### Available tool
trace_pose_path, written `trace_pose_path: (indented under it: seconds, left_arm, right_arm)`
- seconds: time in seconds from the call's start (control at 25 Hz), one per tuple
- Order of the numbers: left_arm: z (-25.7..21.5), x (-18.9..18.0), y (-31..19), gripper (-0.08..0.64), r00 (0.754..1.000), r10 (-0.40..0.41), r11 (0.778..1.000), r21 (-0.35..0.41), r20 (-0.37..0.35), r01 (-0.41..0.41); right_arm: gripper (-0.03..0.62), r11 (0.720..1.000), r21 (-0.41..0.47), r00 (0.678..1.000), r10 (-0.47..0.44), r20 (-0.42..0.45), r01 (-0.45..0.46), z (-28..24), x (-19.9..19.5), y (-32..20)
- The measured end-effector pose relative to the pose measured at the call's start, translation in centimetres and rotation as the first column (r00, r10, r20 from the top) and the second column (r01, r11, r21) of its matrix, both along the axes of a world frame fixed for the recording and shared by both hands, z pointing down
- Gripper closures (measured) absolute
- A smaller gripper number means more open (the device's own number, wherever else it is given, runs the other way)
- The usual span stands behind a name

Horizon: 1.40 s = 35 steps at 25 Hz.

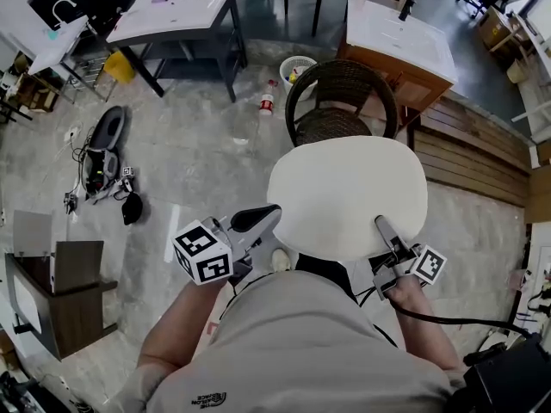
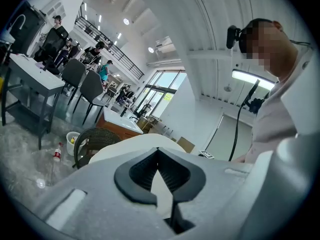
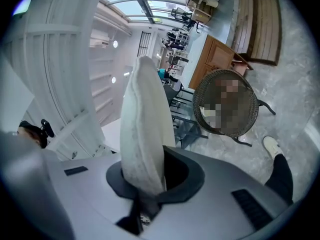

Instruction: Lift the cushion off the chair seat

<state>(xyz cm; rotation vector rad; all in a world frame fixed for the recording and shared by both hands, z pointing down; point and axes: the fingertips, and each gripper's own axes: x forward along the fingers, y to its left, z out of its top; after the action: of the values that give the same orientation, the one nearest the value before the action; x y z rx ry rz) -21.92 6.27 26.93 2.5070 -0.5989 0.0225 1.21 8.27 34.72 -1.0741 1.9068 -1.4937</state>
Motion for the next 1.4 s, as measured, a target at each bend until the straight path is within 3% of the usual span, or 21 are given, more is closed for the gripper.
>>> trace_pose_path:
  seconds: [1.4]
  left_arm:
    - [0.7,1.8,4.9,0.554,1.000,0.022,1.000,0.006,0.003,-0.022]
  right_arm:
    - [0.541,0.998,0.052,0.998,-0.031,0.055,0.028,-1.6,-0.9,6.2]
